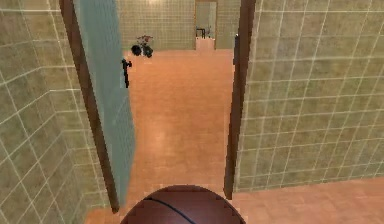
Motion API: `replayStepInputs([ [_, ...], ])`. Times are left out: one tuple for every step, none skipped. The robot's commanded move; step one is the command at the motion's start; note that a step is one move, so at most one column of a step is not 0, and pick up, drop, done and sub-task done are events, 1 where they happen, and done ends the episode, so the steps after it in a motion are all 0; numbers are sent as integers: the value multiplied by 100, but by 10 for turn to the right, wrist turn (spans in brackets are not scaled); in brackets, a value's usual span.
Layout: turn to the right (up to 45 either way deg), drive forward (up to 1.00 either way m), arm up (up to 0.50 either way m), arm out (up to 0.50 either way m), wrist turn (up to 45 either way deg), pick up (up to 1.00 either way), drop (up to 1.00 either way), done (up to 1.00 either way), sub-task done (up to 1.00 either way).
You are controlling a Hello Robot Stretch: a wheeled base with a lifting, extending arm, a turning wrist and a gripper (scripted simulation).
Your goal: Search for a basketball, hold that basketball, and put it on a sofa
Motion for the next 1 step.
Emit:
replayStepInputs([
  [-30, 0, 0, 0, 0, 0, 0, 0, 0],
])
